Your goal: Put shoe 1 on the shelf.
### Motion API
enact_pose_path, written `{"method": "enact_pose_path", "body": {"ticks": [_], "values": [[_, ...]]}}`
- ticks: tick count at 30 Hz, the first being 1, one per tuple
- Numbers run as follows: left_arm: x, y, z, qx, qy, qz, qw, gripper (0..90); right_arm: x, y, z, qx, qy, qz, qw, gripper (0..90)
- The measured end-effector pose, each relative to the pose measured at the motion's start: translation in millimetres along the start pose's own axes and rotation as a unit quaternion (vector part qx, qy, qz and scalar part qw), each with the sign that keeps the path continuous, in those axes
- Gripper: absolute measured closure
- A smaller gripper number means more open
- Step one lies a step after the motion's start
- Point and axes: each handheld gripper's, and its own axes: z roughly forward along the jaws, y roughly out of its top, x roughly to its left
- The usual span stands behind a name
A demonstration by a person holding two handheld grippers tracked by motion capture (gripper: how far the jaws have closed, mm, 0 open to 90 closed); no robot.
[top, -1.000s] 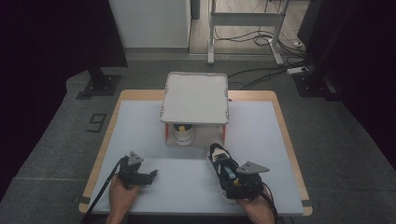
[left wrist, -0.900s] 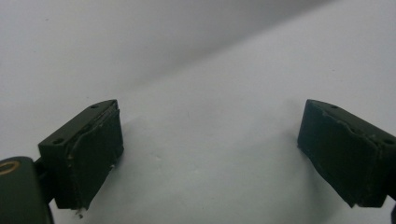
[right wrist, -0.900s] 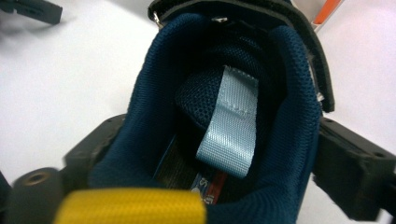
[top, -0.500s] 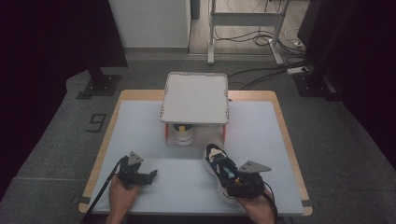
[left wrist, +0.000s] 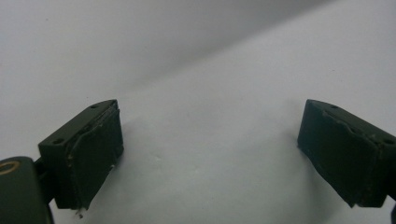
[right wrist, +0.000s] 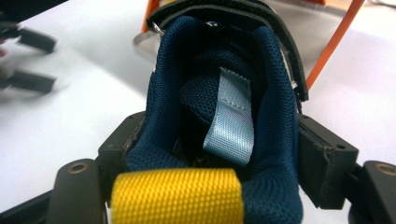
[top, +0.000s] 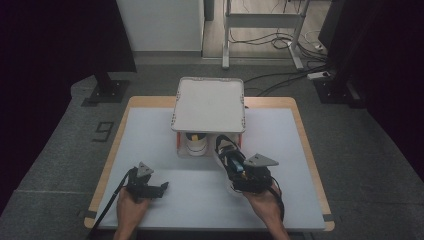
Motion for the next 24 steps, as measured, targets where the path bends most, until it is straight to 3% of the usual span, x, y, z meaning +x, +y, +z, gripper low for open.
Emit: {"method": "enact_pose_path", "body": {"ticks": [13,24], "values": [[0.2,0.0,-0.1,0.0,0.0,0.001,1.0,6.6,-9.8,27.3,53.0,0.004,-0.04,0.021,0.999,26.0],[0.0,0.0,-0.1,0.0,0.0,0.0,1.0,6.7,-20.6,31.4,82.5,0.001,-0.063,0.041,0.9972,25.2]]}}
